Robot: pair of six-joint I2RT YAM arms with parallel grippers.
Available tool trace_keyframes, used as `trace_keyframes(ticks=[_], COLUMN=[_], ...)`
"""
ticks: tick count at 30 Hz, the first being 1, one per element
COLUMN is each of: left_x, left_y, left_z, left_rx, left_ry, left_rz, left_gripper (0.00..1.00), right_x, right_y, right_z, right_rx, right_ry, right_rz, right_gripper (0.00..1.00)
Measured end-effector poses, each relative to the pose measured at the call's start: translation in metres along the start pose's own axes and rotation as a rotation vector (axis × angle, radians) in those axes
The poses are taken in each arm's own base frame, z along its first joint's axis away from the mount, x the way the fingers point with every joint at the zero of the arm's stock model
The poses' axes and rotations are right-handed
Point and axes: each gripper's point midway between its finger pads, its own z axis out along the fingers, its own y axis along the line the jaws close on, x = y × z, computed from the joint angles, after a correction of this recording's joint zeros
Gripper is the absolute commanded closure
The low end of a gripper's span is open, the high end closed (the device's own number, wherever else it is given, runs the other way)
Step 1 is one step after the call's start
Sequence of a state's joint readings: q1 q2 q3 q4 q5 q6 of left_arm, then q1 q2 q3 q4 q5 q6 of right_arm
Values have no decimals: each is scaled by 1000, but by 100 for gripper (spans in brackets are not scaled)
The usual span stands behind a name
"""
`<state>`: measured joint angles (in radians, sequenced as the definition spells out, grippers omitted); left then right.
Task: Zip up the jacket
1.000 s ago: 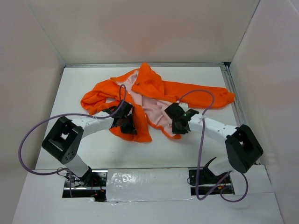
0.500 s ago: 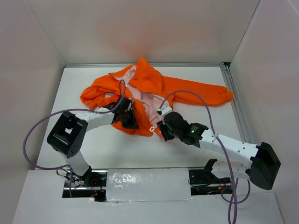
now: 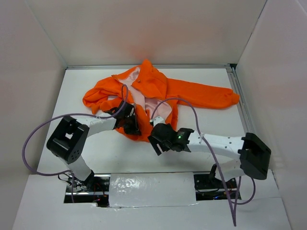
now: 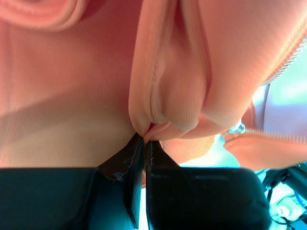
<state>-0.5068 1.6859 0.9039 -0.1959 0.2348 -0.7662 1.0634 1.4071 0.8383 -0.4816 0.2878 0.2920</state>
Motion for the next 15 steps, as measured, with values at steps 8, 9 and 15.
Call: trace_keyframes(ticks=[8, 9, 15], left_x=[8, 8, 7], left_y=[1, 0, -3], left_z=[-16, -19, -24], left_rx=[19, 24, 35], left_ry=[-23, -29, -42], left_rz=[8, 10, 16], left_gripper=[100, 100, 100], right_x=[-32, -32, -24], right_y=[-15, -15, -3], right_z=[-56, -58, -47], right_rx=[80, 81, 53], right_ry=[-140, -141, -114], right_rz=[530, 578, 772], right_gripper=[17, 17, 19])
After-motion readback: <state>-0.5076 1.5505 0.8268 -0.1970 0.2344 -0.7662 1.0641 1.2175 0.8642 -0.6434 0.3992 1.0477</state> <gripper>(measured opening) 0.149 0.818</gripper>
